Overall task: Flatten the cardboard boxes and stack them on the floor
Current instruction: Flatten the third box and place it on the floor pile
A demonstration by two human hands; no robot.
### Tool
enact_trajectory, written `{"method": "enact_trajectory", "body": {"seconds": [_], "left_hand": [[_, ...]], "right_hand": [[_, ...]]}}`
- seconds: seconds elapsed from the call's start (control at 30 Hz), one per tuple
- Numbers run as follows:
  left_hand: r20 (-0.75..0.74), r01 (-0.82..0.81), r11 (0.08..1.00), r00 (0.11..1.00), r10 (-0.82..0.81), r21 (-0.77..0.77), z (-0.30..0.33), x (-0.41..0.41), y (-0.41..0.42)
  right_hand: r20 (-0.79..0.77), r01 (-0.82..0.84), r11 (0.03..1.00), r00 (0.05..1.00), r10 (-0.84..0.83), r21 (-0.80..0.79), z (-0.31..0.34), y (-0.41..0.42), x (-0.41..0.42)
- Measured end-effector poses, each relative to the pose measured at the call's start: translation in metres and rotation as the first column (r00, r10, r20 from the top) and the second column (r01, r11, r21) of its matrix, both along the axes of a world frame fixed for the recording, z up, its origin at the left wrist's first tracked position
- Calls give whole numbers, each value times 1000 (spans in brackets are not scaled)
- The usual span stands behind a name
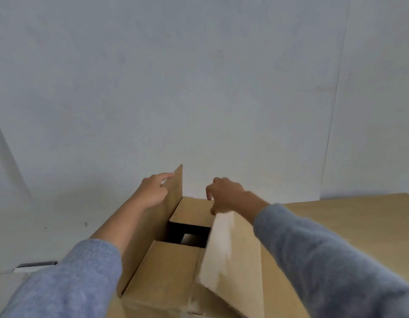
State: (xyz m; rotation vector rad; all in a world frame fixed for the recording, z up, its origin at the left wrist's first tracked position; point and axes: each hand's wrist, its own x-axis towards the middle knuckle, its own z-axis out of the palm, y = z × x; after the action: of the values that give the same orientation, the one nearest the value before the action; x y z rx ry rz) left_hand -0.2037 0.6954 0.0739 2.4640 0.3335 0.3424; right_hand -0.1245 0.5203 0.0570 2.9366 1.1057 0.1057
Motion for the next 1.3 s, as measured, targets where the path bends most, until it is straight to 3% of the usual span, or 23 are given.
{"method": "enact_trajectory", "body": {"seconds": [0.07, 0.17, 0.33, 0.43, 0.5, 0.63, 0.73, 0.87, 0.93, 1.0, 1.07, 1.17, 1.23, 1.3], "left_hand": [[17, -31, 999, 999, 31, -42, 7, 3, -4], [29, -71, 996, 997, 73, -54, 6, 7, -15], [-8, -58, 998, 998, 58, 2, -6, 14, -47], [-7, -53, 999, 999, 53, 7, -13, 17, -57], [-7, -52, 999, 999, 52, -9, -16, 18, -53], [9, -47, 993, 999, 48, -108, -18, 18, -42], [33, -50, 989, 998, 55, -140, -19, 17, -44], [65, -54, 974, 995, 69, -219, -16, 15, -39], [57, -49, 960, 996, 68, -275, -14, 13, -32], [8, -46, 942, 999, 52, -333, -15, 9, -28], [-15, -46, 916, 999, 43, -399, -16, 6, -30], [13, -64, 868, 997, 81, -492, -15, -4, -30], [14, -22, 840, 999, 35, -543, -17, -9, -27], [8, 28, 776, 1000, -30, -631, -18, -15, -32]], "right_hand": [[68, -58, 980, 995, 72, -189, 22, -12, 3], [47, 7, 938, 999, 10, -346, 37, -36, 10], [-72, -18, 914, 997, -12, -405, -3, -73, 14], [-129, -75, 953, 991, 39, -292, -11, -87, 7], [-127, -150, 959, 984, 122, -242, -12, -99, 0], [1, -121, 913, 991, 132, -388, -39, -123, -7], [134, -54, 983, 988, 79, -178, -43, -129, -2], [261, 53, 997, 963, -66, 55, -31, -124, 13], [168, 184, 969, 963, -212, 167, -22, -116, 26], [7, 240, 955, 969, -245, 176, -12, -104, 36], [-92, 189, 958, 981, -172, 218, -9, -92, 34], [-31, 10, 936, 1000, 1, 351, -12, -85, 18], [-117, -77, 956, 986, 115, 283, -16, -84, 4], [-322, -150, 985, 932, 168, 81, -21, -82, -11]]}}
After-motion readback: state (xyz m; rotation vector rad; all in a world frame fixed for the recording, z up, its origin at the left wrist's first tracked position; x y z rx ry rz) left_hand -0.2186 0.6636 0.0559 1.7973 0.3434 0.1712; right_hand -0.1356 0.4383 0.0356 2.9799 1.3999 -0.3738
